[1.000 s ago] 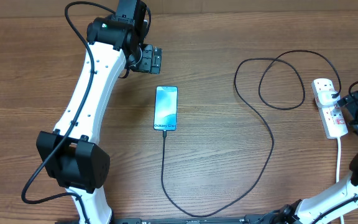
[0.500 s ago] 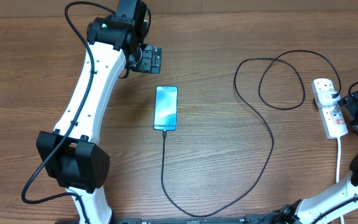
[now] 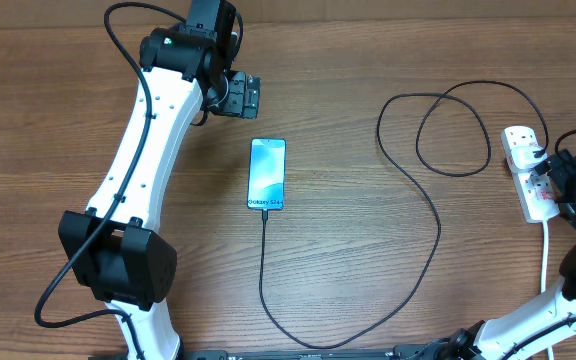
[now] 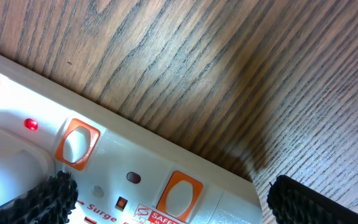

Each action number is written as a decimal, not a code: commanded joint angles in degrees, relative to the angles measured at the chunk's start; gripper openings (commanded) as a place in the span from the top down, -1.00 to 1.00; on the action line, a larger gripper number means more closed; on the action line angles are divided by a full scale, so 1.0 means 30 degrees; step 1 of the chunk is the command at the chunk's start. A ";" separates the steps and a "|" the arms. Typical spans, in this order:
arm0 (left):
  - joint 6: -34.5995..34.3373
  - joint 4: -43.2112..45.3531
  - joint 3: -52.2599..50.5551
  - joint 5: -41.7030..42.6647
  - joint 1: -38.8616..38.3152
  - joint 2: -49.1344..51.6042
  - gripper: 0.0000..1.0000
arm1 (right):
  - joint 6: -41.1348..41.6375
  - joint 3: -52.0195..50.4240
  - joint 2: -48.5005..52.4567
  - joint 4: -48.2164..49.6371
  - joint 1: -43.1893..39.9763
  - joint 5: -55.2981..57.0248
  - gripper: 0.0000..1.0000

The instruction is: Plug charger to phone and switch on socket

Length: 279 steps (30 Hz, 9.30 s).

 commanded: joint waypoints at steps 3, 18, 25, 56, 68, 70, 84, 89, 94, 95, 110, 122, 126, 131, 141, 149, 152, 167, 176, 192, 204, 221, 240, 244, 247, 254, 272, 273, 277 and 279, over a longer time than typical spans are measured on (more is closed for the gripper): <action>-0.0051 -0.0036 0.0146 -0.0240 0.0073 -0.0291 -0.99 | -0.0211 -0.0029 0.0386 -0.0481 0.0532 -0.0160 -1.00; -0.0051 -0.0036 0.0146 -0.0233 0.0073 -0.0291 -0.99 | 0.0350 0.2718 0.0386 -0.1851 -0.0525 0.0189 -1.00; -0.0051 -0.0036 0.0146 -0.0240 0.0073 -0.0291 -0.99 | 0.0342 0.2266 0.0401 -0.1195 -0.0517 0.0204 -1.00; -0.0051 -0.0036 0.0146 -0.0240 0.0073 -0.0291 -0.99 | 0.0335 -0.0379 0.0408 0.0903 -0.0372 0.0175 -1.00; -0.0051 -0.0036 0.0146 -0.0240 0.0073 -0.0291 -0.99 | 0.0204 -0.0379 0.0408 0.0000 0.0146 0.0131 -1.00; -0.0051 -0.0036 0.0146 -0.0240 0.0073 -0.0291 -0.99 | 0.0204 -0.0379 0.0408 -0.0175 0.0146 0.0131 -1.00; -0.0051 -0.0036 0.0146 -0.0240 0.0073 -0.0291 -0.99 | 0.0809 -0.0335 -0.1858 -0.0729 0.0146 0.0991 -1.00; -0.0051 -0.0036 0.0146 -0.0240 0.0073 -0.0291 -0.99 | 0.0787 -0.0335 -0.4182 -0.0780 0.0146 0.0707 -1.00; -0.0051 -0.0036 0.0146 -0.0240 0.0073 -0.0291 -0.99 | 0.0780 -0.0335 -0.5333 -0.1749 0.0364 -0.1217 -1.00; -0.0051 -0.0036 0.0146 -0.0240 0.0073 -0.0291 -0.99 | 0.0780 -0.0335 -0.5362 -0.1953 0.0510 -0.1326 -0.96; -0.0051 -0.0036 0.0146 -0.0240 0.0073 -0.0291 -1.00 | 0.0627 -0.0525 -0.5362 -0.2397 0.6200 0.0874 -0.97; -0.0051 -0.0036 0.0146 -0.0233 0.0073 -0.0291 -0.99 | 0.0656 -0.1596 -0.5348 -0.1938 0.7868 0.0984 -1.00; -0.0051 -0.0036 0.0146 -0.0233 0.0073 -0.0291 -0.99 | 0.0714 -0.2229 -0.5348 -0.1341 0.7861 0.0947 -1.00; -0.0051 -0.0036 0.0146 -0.0233 0.0073 -0.0291 -0.99 | 0.0699 -0.2229 -0.5348 -0.1151 0.7861 0.0707 -1.00; -0.0051 -0.0036 0.0146 -0.0240 0.0073 -0.0291 -0.99 | 0.0707 -0.2229 -0.5348 -0.1144 0.7861 0.0699 -1.00; -0.0051 -0.0036 0.0146 -0.0233 0.0073 -0.0291 -0.99 | 0.0707 -0.2229 -0.5348 -0.1144 0.7861 0.0699 -1.00; -0.0051 -0.0036 0.0146 -0.0240 0.0073 -0.0291 -0.99 | 0.0699 -0.2229 -0.5348 -0.1144 0.7861 0.0699 -1.00; -0.0051 -0.0036 0.0000 -0.0240 -0.0466 -0.0204 -0.99 | 0.0707 -0.2229 -0.5348 -0.1151 0.7861 0.0699 -1.00; -0.0051 -0.0044 0.0000 -0.0240 -0.2433 -0.2113 -0.99 | 0.0699 -0.2229 -0.5348 -0.1144 0.7861 0.0699 -1.00; -0.0051 -0.0051 -0.0007 -0.0240 -0.4648 -0.9602 -0.99 | 0.0707 -0.2229 -0.5348 -0.1144 0.7861 0.0699 -1.00; -0.0051 -0.0393 -0.0087 -0.0240 -0.2208 -1.3610 -0.99 | 0.0707 -0.2229 -0.5348 -0.1144 0.7861 0.0699 -1.00; -0.0051 -0.0401 -0.3220 -0.0240 0.2331 -1.4885 -0.99 | 0.0707 -0.2229 -0.5348 -0.1144 0.7861 0.0699 -1.00; -0.0051 -0.0393 -1.4243 -0.0240 0.2324 -1.8688 -0.99 | 0.0707 -0.2229 -0.5348 -0.1144 0.7861 0.0699 -1.00; -0.0051 -0.0386 -1.6801 -0.0240 0.2324 -1.9598 -0.99 | 0.0707 -0.2229 -0.5348 -0.1144 0.7861 0.0699 -1.00; -0.0051 -0.0386 -1.8688 -0.0240 0.2324 -2.0327 -0.99 | 0.0707 -0.2229 -0.5348 -0.1151 0.7861 0.0699 -1.00; -0.0051 0.1515 -2.2826 -0.0240 0.2331 -2.1886 -0.99 | 0.0707 -0.2229 -0.5348 -0.1144 0.7861 0.0699 -1.00; 0.0015 0.2871 -2.5441 -0.0029 0.2579 -2.3569 -0.99 | 0.0707 -0.2229 -0.5348 -0.1144 0.7861 0.0699 -1.00; 0.0015 0.2878 -2.5441 -0.0022 0.2579 -2.3569 -0.99 | 0.0707 -0.2229 -0.5348 -0.1144 0.7861 0.0699 -1.00; 0.0022 0.2951 -2.5441 -0.0131 0.2579 -2.3569 -0.99 | 0.0707 -0.2229 -0.5348 -0.1144 0.7861 0.0699 -1.00; 0.0168 0.3024 -2.5463 -0.0823 0.2579 -2.3569 -0.99 | 0.0707 -0.2229 -0.5348 -0.1144 0.7861 0.0699 -1.00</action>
